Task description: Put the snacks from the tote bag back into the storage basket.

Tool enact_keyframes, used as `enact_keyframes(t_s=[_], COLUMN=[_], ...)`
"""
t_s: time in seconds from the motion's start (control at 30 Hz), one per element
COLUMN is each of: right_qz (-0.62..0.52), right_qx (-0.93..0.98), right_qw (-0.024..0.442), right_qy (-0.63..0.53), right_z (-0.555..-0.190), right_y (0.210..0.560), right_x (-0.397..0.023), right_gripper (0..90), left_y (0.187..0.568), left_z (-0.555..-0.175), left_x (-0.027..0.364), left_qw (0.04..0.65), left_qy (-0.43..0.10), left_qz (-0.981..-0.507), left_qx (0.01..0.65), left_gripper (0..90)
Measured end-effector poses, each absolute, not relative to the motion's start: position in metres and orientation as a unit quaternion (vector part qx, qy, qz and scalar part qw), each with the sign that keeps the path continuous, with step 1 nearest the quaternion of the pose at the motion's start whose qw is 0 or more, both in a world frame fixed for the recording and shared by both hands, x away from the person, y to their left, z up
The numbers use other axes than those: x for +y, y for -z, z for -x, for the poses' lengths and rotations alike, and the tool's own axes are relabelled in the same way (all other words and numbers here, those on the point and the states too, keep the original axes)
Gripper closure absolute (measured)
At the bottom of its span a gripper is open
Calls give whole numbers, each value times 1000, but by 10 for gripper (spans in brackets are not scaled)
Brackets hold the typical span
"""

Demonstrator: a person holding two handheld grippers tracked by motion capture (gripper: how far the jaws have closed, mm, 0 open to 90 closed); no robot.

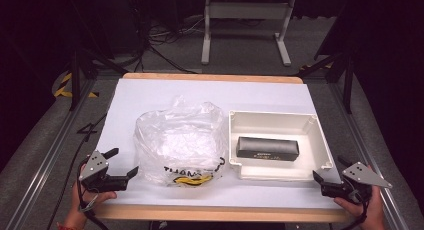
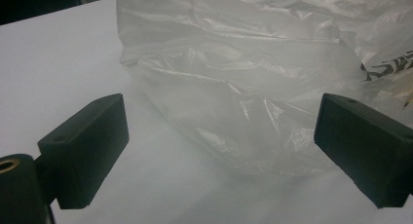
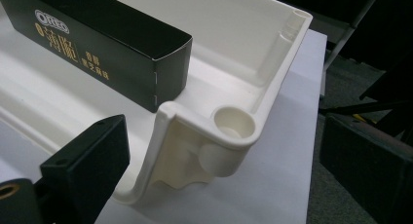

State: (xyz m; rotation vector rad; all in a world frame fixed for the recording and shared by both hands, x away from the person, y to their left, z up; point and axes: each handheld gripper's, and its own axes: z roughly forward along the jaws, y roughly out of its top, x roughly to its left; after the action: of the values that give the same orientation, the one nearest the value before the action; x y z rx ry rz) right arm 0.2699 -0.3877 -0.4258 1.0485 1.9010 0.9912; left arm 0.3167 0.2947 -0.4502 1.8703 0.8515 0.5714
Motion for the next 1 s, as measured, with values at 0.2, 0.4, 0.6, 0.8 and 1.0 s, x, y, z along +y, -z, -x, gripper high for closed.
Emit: enact_keyframes(t_s=[0.2,0.4,0.6,0.8,1.0], right_qz=[-402,-411,-407,-408,-409], right_qx=[739,732,735,733,732], right_qw=[375,375,377,379,380], right_qy=[-389,-393,-390,-390,-390], right_z=[-268,-268,-267,-265,-264], right_y=[431,436,437,436,436], right_x=[-385,-388,-385,-385,-385], right_gripper=[43,44,44,44,44], left_y=[449,450,448,449,449], left_z=[-320,-321,-319,-319,-320], left_x=[294,294,293,293,294], left_qw=[486,485,490,491,492], left_qy=[-238,-235,-237,-236,-237], left_qz=[-765,-766,-763,-765,-763], left_qx=[348,350,349,344,345], left_gripper=[65,64,64,64,64])
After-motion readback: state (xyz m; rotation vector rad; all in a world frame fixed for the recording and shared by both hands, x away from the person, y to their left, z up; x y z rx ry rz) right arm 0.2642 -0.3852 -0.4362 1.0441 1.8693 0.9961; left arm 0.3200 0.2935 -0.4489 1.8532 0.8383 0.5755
